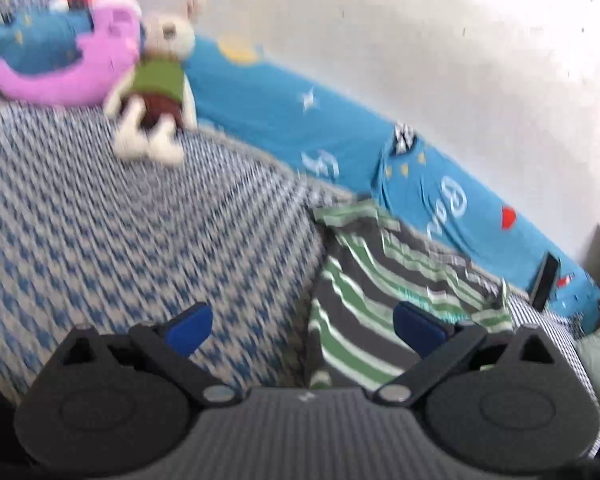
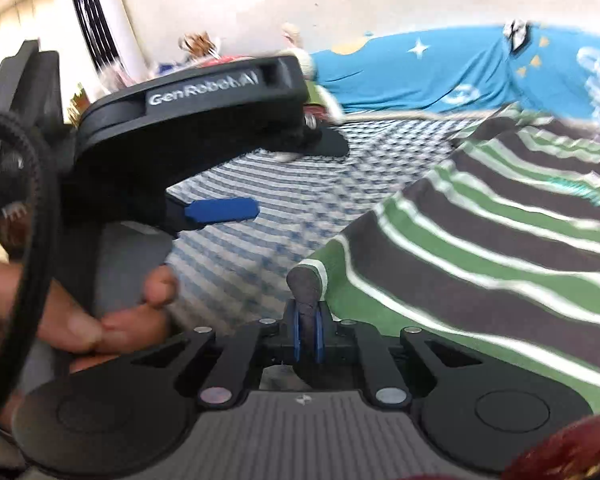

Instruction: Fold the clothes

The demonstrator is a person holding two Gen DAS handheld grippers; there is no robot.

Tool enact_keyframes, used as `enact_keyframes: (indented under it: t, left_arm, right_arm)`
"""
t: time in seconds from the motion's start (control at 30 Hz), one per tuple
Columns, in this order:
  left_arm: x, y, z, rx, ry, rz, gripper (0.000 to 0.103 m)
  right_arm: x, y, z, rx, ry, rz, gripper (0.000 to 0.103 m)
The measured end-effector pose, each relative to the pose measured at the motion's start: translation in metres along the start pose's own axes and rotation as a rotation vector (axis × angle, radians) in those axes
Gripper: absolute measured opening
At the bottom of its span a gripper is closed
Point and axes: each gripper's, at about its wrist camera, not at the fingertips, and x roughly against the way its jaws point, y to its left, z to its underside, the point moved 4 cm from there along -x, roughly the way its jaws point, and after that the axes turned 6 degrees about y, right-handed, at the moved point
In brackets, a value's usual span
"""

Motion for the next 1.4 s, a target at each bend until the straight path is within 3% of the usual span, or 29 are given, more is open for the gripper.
enact_keyframes:
  t: [0.1,0.23,0.37,0.57,0.77,0.93,1.4]
  left_arm:
    - [0.005,-0.001,-0.003,-0.020,-0.038,-0.031,0.103]
    - [0.001,-0.005,0.000,-0.051,-0.007,-0.054,0.103]
    - [-0.006,-0.013,0.006,-0.074,0.042,-0.055,0.103]
    - [-0.020,-0.023,0.022,-0.097,0.130,-0.044,0.103]
    - [-0.033,-0.032,0.037,-0.131,0.199,-0.041,0.103]
    - [-0.039,-0.040,0.047,-0.171,0.228,-0.042,0.103]
    - [-0.049,-0.052,0.063,-0.204,0.281,-0.019,0.103]
  right_arm:
    - [-0.008,0.000,0.003,0.023,0.031,0.000,0.015]
    - [-0.014,0.007,0.014,0.068,0.101,-0.061,0.016]
    - [-0.010,0.004,0.019,0.097,0.117,-0.036,0.023]
    - [0.002,-0.014,0.027,0.058,0.112,0.106,0.034]
    - [0.025,-0.031,0.032,0.019,0.074,0.218,0.036]
    - [0.055,-0.049,0.037,-0.040,0.002,0.299,0.036]
    - [0.152,-0.105,0.070,-0.314,-0.158,0.622,0.042]
